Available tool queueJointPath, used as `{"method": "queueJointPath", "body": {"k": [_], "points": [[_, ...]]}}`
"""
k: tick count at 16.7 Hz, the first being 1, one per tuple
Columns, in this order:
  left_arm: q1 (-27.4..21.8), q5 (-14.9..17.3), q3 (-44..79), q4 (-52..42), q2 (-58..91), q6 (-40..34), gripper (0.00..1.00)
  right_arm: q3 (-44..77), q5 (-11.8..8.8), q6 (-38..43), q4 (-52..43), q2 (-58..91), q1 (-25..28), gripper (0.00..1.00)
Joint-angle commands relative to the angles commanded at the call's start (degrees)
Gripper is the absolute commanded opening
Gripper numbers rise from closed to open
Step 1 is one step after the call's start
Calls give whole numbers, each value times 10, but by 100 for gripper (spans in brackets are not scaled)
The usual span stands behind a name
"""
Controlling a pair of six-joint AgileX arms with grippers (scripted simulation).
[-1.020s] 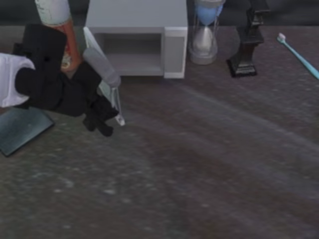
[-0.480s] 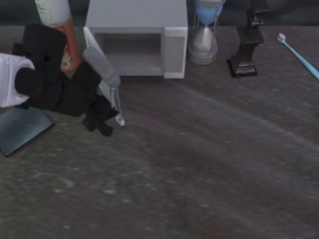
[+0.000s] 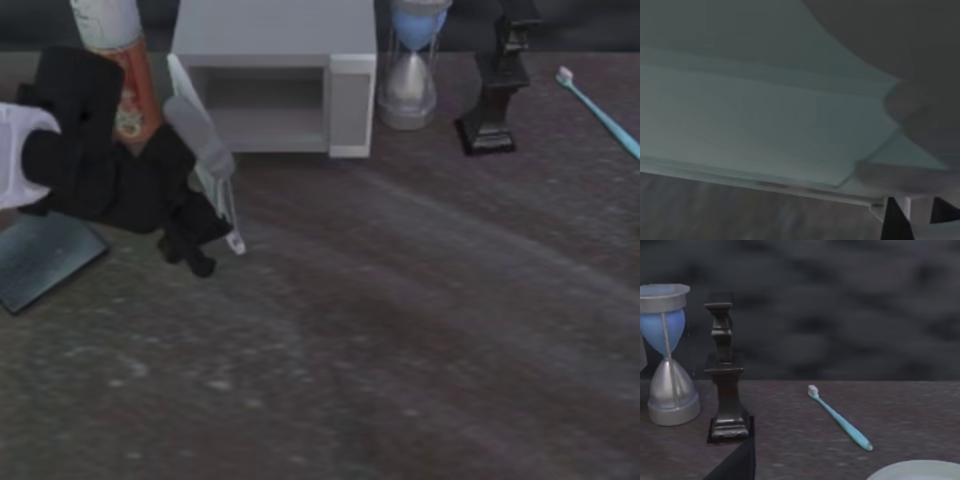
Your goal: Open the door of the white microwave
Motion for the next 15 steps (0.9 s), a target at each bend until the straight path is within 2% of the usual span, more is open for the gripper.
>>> {"method": "queueJointPath", "body": {"k": [5,15], "points": [[25,29,11,-33,2,58,0,0,0,0,0,0,0,100],[26,31,12,-35,3,61,0,0,0,0,0,0,0,100]]}}
